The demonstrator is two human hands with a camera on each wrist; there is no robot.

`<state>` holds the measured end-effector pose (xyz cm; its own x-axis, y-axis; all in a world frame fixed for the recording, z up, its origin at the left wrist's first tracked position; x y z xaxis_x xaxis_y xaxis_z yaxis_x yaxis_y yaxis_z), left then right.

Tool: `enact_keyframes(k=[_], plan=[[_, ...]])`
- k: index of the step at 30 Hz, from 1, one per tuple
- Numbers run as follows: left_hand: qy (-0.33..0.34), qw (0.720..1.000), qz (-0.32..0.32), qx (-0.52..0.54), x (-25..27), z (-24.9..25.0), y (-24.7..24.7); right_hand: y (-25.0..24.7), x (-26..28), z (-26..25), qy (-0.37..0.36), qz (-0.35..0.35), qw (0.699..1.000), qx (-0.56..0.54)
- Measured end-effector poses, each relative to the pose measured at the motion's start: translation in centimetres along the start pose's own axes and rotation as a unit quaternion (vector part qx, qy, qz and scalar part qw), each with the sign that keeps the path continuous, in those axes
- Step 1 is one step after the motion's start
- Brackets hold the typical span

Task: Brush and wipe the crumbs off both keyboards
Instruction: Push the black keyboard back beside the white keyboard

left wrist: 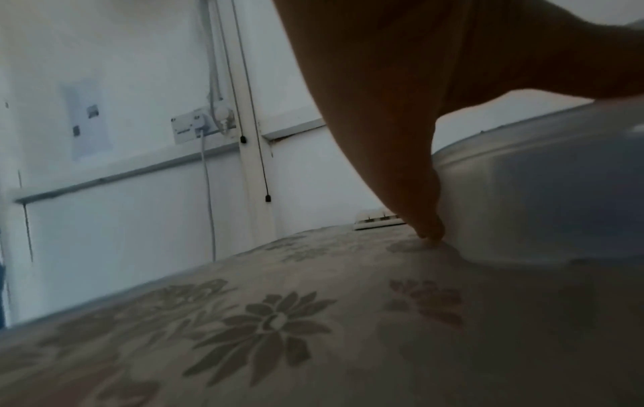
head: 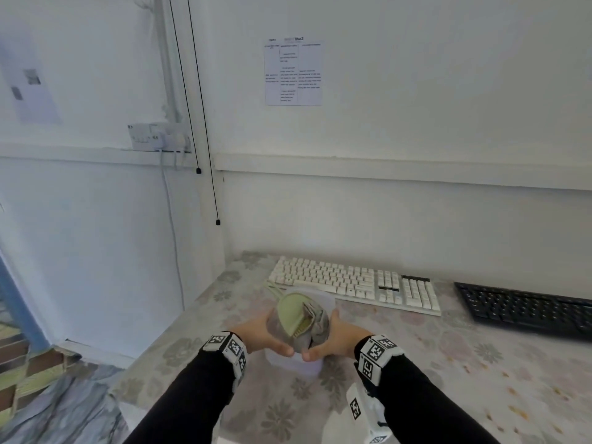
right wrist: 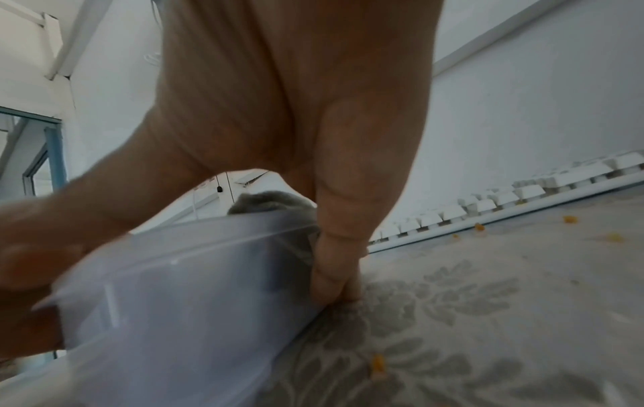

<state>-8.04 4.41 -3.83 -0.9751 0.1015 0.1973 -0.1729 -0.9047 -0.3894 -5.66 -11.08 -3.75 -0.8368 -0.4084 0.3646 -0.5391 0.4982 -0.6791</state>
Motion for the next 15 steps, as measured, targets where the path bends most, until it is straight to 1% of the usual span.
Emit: enact_keyframes(k=[3, 6, 8, 13, 15], plan=[[0.014, 0.999, -0.023, -0.023, -0.9, -0.9, -1.0, -0.1, -1.2, -0.5, 0.013, 0.0, 1.0, 0.026], [0.013, 0.998, -0.039, -0.04, -0.9, -1.2, -2.6, 0.5, -2.0, -1.9, 0.011, -0.004, 1.0, 0.017], [0.009, 0.997, -0.044, -0.056, -0.8, -1.4, -4.0, 1.0, -2.4, -3.3, 0.008, 0.009, 1.0, 0.014], [-0.011, 0.996, -0.006, -0.093, -0.7, -2.9, -9.1, 2.1, -5.1, -7.1, -0.001, 0.038, 0.999, -0.032], [-0.008, 0.994, 0.003, -0.109, -0.7, -3.1, -10.9, 2.6, -5.9, -8.8, -0.004, 0.035, 0.998, -0.048]])
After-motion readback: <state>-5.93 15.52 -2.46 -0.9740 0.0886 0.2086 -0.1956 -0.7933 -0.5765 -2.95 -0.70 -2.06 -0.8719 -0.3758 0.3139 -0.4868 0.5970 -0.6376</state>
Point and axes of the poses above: each hand's wrist, its own x-axis away from the middle knuckle, its own y-axis out of the palm, z = x × y, the point moved 8 cm from there along -x, towards the middle knuckle, and after that the axes turned 6 degrees about z, right-handed, at the moved point
